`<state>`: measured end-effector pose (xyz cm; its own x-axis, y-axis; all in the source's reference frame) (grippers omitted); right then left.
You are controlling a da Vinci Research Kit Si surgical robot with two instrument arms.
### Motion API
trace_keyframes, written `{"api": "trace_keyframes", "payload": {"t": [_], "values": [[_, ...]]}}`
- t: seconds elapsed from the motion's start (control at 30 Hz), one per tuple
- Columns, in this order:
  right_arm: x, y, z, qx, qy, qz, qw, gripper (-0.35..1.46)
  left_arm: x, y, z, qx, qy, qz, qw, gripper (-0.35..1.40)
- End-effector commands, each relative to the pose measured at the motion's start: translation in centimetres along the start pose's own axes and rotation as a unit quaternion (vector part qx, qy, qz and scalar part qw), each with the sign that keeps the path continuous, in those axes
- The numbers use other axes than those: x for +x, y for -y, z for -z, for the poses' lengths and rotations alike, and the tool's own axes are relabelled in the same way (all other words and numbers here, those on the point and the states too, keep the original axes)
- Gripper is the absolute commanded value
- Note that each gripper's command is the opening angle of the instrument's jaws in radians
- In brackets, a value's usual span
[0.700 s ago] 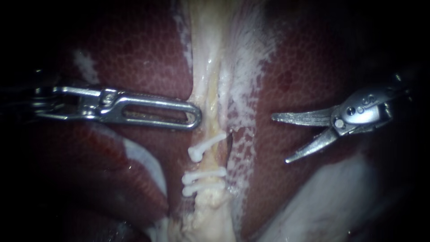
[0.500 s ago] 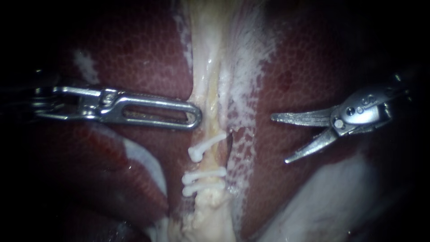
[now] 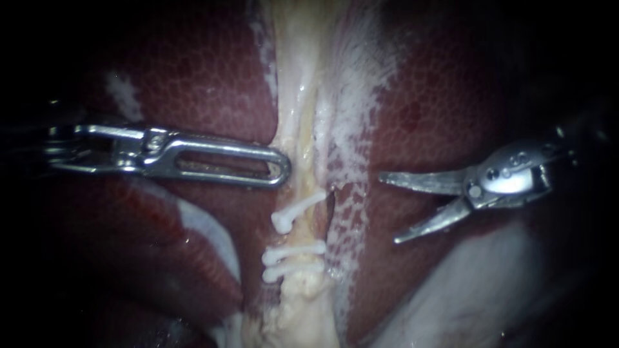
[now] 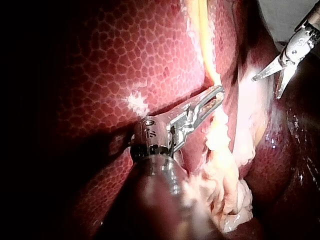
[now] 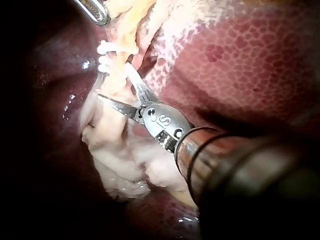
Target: Go to the cutting position left tube
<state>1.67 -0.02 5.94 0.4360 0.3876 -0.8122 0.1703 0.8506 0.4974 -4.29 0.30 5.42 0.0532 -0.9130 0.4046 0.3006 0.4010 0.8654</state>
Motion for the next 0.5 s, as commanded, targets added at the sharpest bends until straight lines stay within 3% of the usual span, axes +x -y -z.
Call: {"api": "trace_keyframes", "payload": {"t": [0.03, 0.3, 0.5], "values": [[-0.03, 0.00, -0.04, 0.008, 0.005, -0.005, 0.9999, 1.41, -0.01, 0.03, 0.02, 0.002, 0.000, 0.001, 1.0000, -0.35], [-0.13, -0.04, -0.25, 0.039, 0.012, -0.032, 0.9986, 1.41, -0.19, 0.18, 0.28, 0.006, -0.004, 0.010, 0.9999, -0.35], [-0.13, -0.08, -0.41, 0.063, 0.019, -0.044, 0.9969, 1.41, -0.34, 0.32, 0.49, 0.008, 0.005, 0.006, 0.9999, -0.35]]}}
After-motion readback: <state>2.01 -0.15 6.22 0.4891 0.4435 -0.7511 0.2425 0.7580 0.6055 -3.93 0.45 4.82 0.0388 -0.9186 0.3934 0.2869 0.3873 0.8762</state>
